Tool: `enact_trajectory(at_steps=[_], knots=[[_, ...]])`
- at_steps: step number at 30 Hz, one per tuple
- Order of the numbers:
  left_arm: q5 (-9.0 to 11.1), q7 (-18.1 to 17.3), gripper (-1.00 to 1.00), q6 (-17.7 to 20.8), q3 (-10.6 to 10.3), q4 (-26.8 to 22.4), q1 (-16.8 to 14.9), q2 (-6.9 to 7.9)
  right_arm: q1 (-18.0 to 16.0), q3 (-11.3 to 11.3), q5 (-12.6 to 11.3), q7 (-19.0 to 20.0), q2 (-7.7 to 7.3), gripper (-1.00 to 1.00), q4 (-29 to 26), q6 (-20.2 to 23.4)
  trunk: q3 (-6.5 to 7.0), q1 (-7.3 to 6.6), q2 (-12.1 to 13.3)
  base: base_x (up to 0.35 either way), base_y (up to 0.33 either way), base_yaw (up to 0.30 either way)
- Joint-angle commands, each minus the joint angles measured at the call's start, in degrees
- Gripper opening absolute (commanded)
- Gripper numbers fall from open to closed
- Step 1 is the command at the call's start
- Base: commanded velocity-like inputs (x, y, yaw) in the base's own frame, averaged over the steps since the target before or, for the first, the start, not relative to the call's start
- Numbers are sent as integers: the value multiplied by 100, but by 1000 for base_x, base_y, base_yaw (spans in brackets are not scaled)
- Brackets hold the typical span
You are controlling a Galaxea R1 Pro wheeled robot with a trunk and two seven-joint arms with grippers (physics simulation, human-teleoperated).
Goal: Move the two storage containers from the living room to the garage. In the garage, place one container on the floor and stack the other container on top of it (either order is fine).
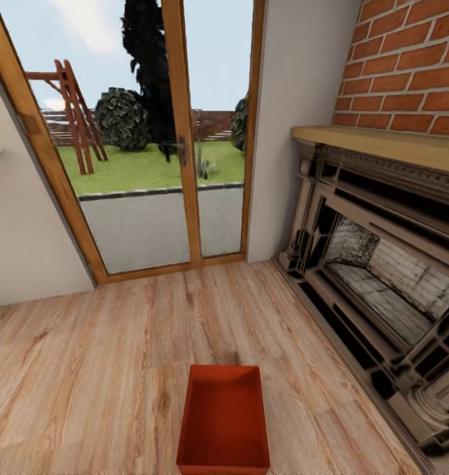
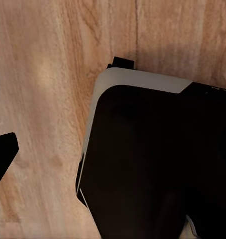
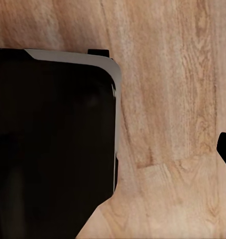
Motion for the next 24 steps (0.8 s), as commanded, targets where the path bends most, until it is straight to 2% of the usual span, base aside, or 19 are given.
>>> enact_trajectory(at_steps=[1, 24], knots=[[43, 14, 100, -13, -47, 1, -3, -1, -7, 48, -39, -10, 2, 100, 18, -33, -16, 1, -5, 0, 0, 0], [-24, 5, 100, -14, -90, -16, -2, 41, -7, 57, -25, -10, 12, 100, 18, -24, -226, 1, -5, 0, 0, 0]])
